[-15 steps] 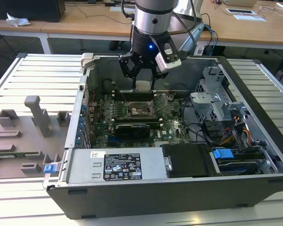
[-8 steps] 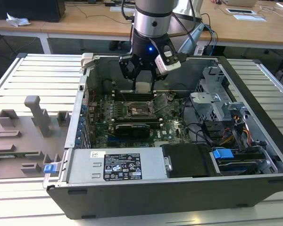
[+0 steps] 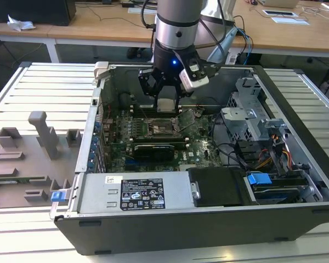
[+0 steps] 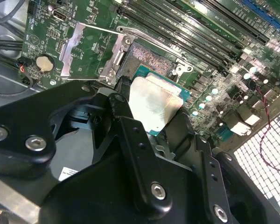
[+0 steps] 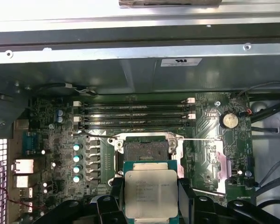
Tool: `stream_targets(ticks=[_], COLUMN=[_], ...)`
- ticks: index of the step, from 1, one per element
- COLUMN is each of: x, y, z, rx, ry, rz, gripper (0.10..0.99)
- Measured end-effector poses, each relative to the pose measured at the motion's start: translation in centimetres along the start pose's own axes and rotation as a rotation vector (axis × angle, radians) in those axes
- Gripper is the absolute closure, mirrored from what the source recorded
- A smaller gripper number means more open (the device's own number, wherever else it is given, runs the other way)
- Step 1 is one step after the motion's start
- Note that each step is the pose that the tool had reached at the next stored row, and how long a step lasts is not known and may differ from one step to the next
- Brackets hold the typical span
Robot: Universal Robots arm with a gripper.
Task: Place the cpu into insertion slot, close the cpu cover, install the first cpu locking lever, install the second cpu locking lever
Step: 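Place the cpu into insertion slot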
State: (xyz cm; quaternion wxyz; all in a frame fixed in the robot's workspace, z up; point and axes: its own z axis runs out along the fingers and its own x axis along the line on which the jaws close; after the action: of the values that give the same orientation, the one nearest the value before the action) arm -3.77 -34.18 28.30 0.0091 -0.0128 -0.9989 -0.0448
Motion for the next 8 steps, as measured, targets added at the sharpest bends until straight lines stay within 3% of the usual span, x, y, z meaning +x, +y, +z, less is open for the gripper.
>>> stream_targets(ticks=[8], x=[-0.01], y=[-0.04], z=[0.38], rx=[0.003], ry=[-0.0001], rz=[0.0], gripper=[0.541])
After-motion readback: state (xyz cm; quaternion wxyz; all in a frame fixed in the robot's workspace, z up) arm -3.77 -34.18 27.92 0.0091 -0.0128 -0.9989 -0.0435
